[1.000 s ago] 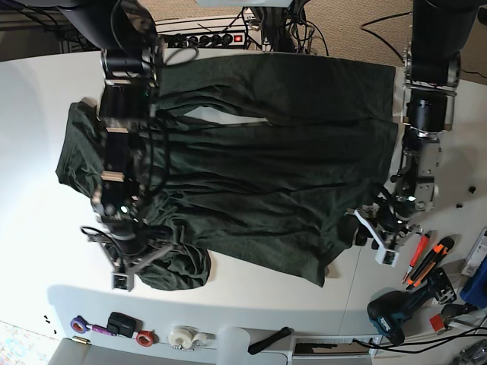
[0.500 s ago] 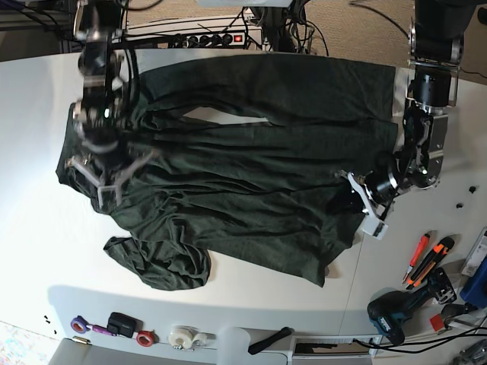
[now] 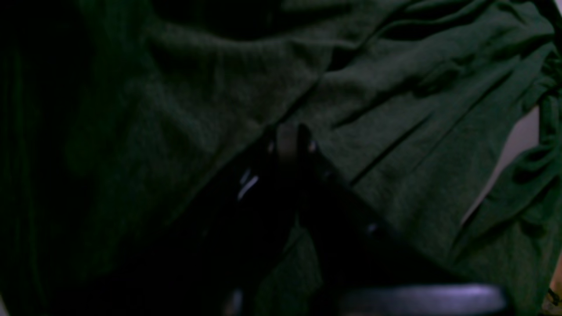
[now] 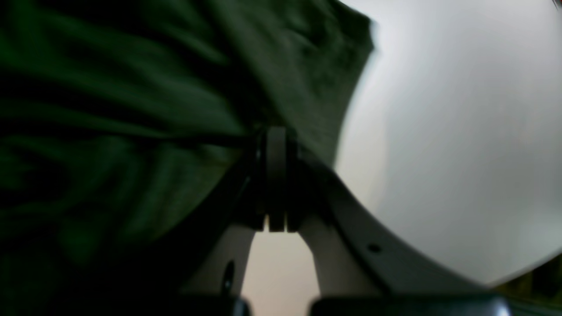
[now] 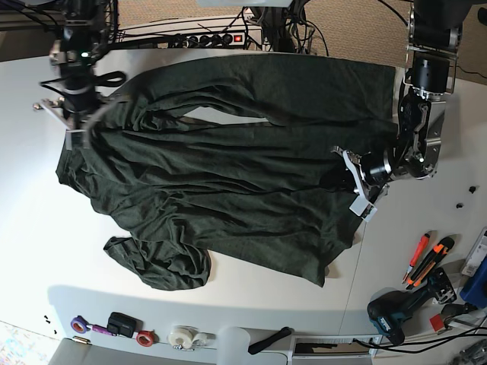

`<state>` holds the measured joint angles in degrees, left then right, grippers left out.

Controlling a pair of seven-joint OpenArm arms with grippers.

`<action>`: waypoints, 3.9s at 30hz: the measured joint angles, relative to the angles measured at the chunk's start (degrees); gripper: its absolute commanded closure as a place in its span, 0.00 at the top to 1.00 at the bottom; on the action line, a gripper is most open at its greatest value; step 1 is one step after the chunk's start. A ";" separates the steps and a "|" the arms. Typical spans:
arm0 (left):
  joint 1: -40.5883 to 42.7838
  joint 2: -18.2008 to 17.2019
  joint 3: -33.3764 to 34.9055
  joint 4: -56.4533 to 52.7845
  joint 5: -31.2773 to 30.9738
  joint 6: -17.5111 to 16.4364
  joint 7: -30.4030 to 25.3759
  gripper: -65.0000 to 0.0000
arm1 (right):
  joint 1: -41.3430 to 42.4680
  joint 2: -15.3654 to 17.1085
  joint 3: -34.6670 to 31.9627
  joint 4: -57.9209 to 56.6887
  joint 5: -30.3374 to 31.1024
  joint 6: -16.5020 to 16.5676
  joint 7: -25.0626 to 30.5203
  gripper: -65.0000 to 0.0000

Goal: Layout the t-shirt on the table in an organized manner, then fold the t-shirt properly
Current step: 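Move the right gripper to the shirt collar and grasp it, then pull the shirt side edge outward with the right gripper to flatten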

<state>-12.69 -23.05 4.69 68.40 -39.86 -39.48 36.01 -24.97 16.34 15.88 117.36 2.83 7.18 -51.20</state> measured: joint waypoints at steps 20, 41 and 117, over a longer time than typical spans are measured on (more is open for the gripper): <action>-0.17 0.02 0.00 0.02 -1.99 0.00 -0.02 0.00 | -0.31 0.52 2.51 -12.00 8.48 10.93 -1.99 0.00; -0.20 0.20 0.00 0.00 -4.35 0.00 -0.04 0.00 | 8.66 3.72 15.06 -2.12 24.15 11.54 2.36 0.00; -0.17 3.85 0.00 0.11 -0.26 0.00 -3.93 0.00 | 51.45 12.39 -0.17 -73.81 8.72 10.75 12.26 0.00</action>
<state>-12.86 -19.20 4.69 68.51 -40.12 -39.48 32.08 26.48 28.73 15.70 43.55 11.55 17.93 -38.94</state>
